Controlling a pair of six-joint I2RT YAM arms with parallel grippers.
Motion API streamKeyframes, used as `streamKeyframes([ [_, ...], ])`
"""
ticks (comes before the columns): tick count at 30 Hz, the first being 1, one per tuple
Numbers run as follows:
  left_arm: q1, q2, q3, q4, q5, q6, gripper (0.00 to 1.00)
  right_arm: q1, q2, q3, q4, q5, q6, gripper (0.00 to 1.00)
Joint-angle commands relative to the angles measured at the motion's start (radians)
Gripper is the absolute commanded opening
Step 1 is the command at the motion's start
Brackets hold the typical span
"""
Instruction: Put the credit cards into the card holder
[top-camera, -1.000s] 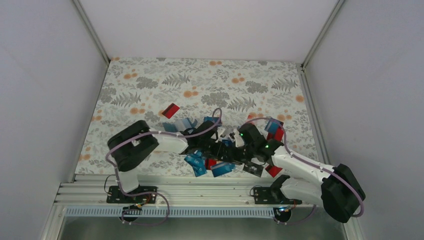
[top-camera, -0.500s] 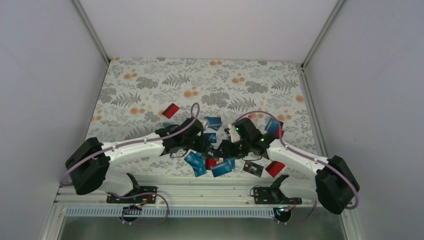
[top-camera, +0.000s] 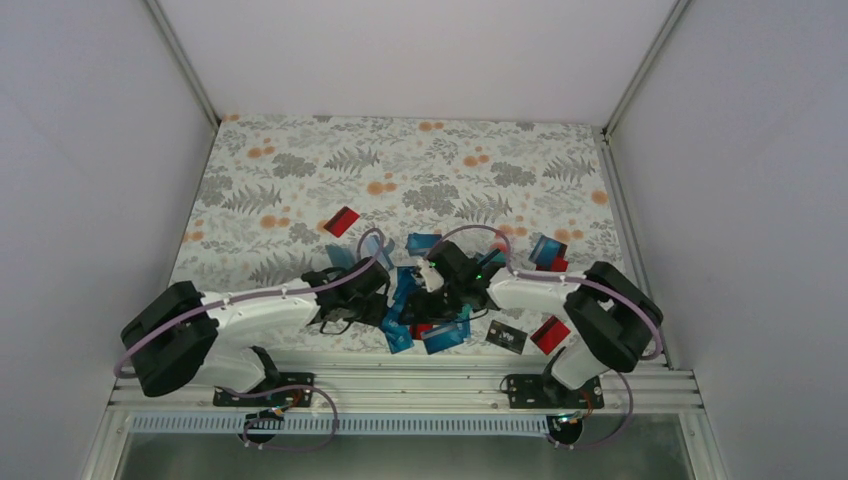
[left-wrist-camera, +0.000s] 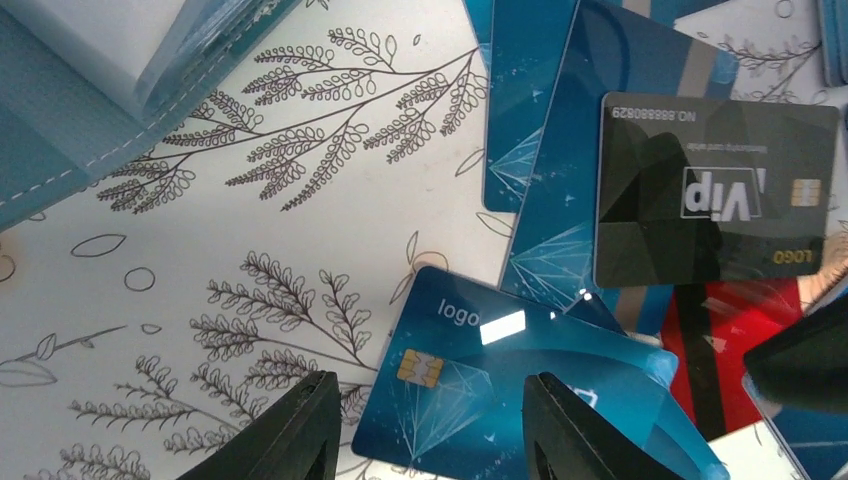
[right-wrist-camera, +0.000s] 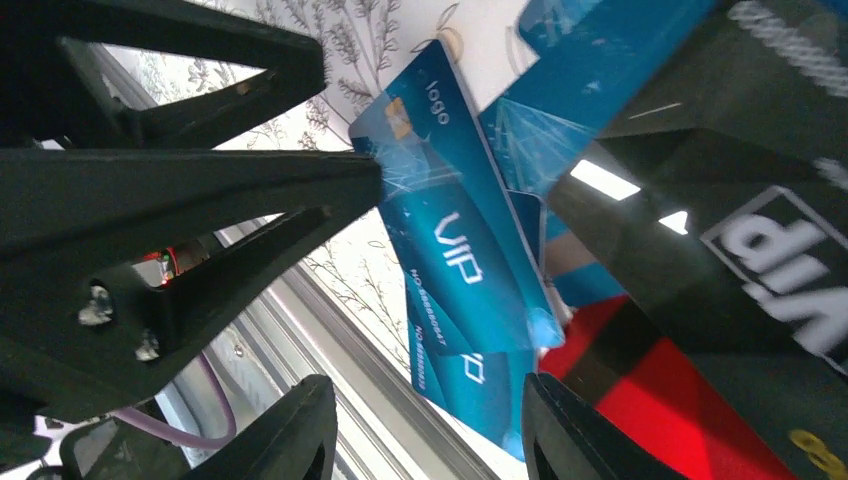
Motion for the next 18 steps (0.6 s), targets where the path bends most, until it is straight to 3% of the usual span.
streamKeyframes([
  [1, 0.014, 0.045, 0.008, 0.059, -0.015, 0.024, 0.46, 0.046, 0.061, 0.045, 0.054, 0.015, -0.001, 0.47],
  [8, 0.017, 0.110, -0.012, 0.109, 0.047, 0.044, 0.46, 0.085, 0.124, 0.053, 0.018, 0.116, -0.010, 0.44],
  [18, -0.043, 0.071, -0.093, 0.134, 0.140, 0.032, 0.45, 0.188, 0.195, 0.065, 0.006, 0.083, -0.021, 0.44],
])
